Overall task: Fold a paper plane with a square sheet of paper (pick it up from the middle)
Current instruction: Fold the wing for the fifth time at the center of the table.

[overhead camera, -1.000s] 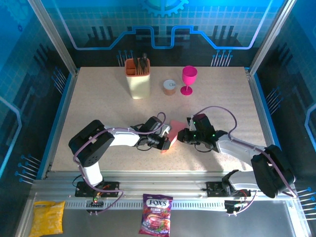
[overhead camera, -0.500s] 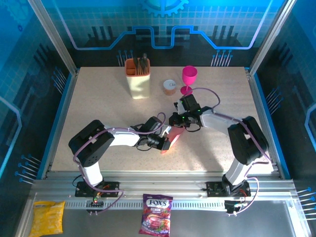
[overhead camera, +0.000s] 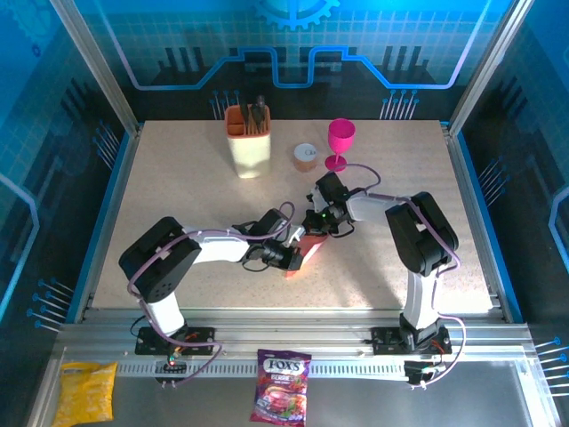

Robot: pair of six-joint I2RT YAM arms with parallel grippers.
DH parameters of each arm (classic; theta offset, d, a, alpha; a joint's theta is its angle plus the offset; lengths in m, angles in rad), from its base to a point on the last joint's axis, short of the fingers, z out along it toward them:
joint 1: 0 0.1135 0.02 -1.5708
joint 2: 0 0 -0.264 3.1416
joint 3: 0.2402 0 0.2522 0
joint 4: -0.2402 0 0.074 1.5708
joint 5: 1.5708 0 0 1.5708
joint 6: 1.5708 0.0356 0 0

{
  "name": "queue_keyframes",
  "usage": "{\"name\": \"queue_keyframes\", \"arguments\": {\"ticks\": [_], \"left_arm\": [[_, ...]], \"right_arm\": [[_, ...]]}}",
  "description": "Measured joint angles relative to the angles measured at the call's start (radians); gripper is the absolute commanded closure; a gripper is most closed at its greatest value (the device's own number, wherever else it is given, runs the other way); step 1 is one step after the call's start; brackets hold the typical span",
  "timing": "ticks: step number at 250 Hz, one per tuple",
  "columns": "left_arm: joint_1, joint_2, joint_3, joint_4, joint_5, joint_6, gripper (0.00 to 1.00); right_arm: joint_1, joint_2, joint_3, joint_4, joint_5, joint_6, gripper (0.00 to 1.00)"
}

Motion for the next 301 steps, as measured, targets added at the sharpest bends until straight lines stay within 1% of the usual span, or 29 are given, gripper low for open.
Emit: {"name": "queue_keyframes", "arguments": {"ticks": [59, 180, 301], "left_arm": [[-0.002, -0.027, 0.037, -0.009, -0.004, 0.027, 1.00], [0.002, -0.027, 0.029, -0.017, -0.034, 0.033, 1.00], [0.002, 0.000, -0.035, 0.092, -0.045, 0.025, 1.00]], "right_arm": [[0.002, 0.016, 0.016, 0.000, -0.006, -0.016, 1.00], [0.002, 0.025, 0.020, 0.012, -0.018, -0.023, 1.00], [0.002, 0.035, 0.027, 0.017, -0.028, -0.031, 1.00]]}}
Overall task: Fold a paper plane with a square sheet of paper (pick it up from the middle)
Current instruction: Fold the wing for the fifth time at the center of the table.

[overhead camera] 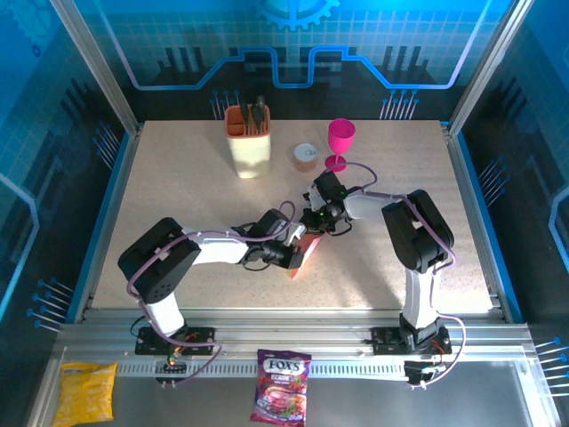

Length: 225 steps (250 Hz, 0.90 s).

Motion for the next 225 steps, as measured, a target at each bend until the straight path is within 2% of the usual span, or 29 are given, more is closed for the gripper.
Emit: {"name": "queue_keyframes", "arguments": {"ticks": [104, 225], "left_arm": [[0.000, -0.068, -0.077, 0.048, -0.061, -0.044, 1.00], [0.000, -0.150, -0.107, 0.069, -0.083, -0.052, 1.00]], "right_arm": [[0.000, 0.006, 0.003, 0.006, -0.006, -0.003, 1.00], [-0.005, 0.010, 0.003, 0.009, -0.019, -0.003, 1.00]]}}
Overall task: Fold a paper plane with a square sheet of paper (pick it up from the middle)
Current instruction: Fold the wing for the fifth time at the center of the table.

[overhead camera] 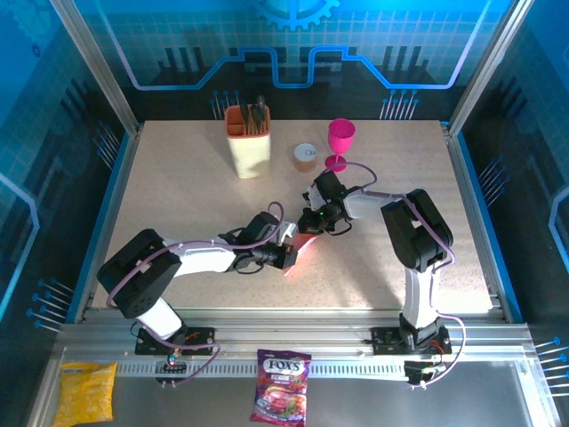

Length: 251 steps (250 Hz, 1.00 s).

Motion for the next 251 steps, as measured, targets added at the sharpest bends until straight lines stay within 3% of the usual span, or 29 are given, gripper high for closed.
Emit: {"name": "queue_keyframes", "arguments": {"ticks": [251], "left_arm": [[0.008, 0.069, -0.039, 0.071, -0.024, 0.003, 1.00]], "right_arm": [[-0.002, 0.003, 0.002, 0.000, -0.007, 0.000, 1.00]]}}
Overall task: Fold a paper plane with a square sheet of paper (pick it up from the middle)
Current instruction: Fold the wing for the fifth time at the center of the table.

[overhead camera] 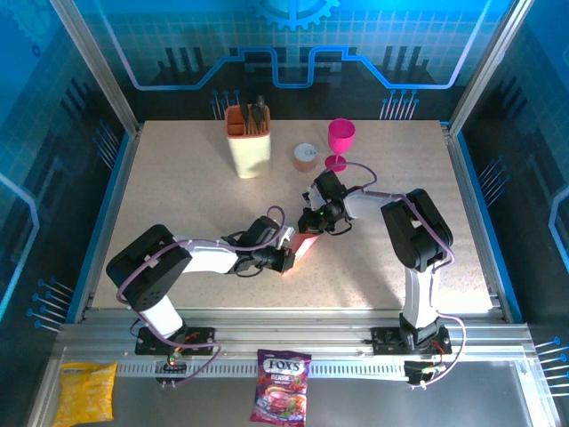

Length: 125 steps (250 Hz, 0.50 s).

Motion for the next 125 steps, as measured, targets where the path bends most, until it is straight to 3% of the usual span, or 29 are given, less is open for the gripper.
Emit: {"name": "queue_keyframes", "arguments": {"ticks": [79, 125], "left_arm": [[0.010, 0.004, -0.021, 0.051, 0.010, -0.001, 1.00], [0.014, 0.005, -0.039, 0.089, 0.010, -0.003, 1.00]], "right_arm": [[0.000, -0.014, 0.046, -0.089, 0.024, 0.000, 0.95], [0.000, -0.193, 0.037, -0.125, 0.045, 0.005, 0.94]]}}
